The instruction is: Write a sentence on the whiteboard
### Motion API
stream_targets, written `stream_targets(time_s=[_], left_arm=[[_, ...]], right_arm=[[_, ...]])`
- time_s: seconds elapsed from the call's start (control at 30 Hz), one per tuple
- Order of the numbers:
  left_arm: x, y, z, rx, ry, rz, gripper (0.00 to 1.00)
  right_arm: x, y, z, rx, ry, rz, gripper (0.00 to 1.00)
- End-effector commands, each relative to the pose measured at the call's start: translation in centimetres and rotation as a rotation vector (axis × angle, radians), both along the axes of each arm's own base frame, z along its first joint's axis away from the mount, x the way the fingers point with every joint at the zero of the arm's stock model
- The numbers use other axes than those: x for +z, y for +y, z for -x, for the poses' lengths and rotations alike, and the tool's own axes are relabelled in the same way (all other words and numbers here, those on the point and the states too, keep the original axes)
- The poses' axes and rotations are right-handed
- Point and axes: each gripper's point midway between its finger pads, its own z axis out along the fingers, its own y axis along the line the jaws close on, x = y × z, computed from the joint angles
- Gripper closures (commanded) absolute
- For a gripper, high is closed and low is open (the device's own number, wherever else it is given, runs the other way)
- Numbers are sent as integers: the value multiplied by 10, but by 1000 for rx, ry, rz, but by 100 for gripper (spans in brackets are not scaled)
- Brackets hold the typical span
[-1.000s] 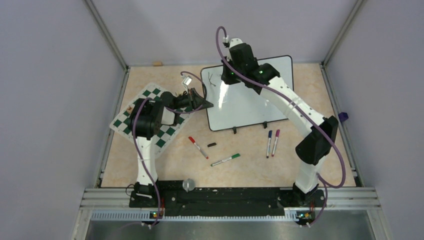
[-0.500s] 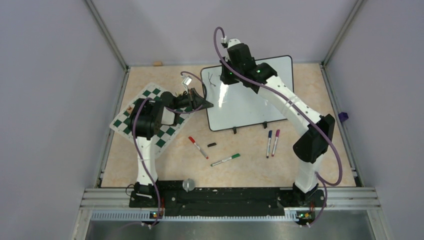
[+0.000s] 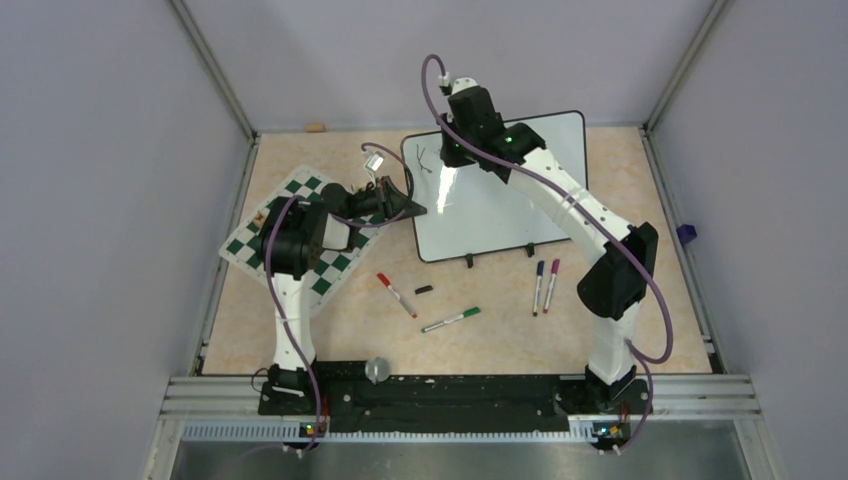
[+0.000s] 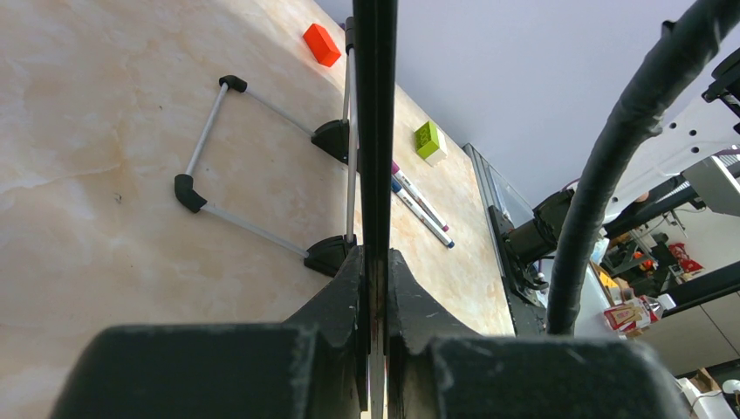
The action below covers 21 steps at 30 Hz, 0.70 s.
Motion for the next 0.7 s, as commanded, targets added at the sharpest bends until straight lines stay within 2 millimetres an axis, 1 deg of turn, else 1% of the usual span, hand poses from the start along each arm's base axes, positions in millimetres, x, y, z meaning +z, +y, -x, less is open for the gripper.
stream_targets(time_s=[0.0,0.13,0.33,0.4,0.53,0.67], left_arm=[[13,-6,22,-94,-110,-13,100],[12,-6,22,-96,-109,-14,100],[12,-6,23,-95,-109,-15,100],[11,-6,23,-95,-109,-15,100],[12,-6,24,-93,-109,-15,100],[11,-5,25,-93,-108,-15,100]], right_arm=[[20,-3,-11,-42,-49,-23,100],[15,-1,-11,-33,-34,-22,100],[14,5,-9,-10,-24,-35,100],[14,4,-9,-13,-23,-34,100],[12,-5,-13,-66,-29,-9,100],[11,-1,-13,-54,-21,-20,100]])
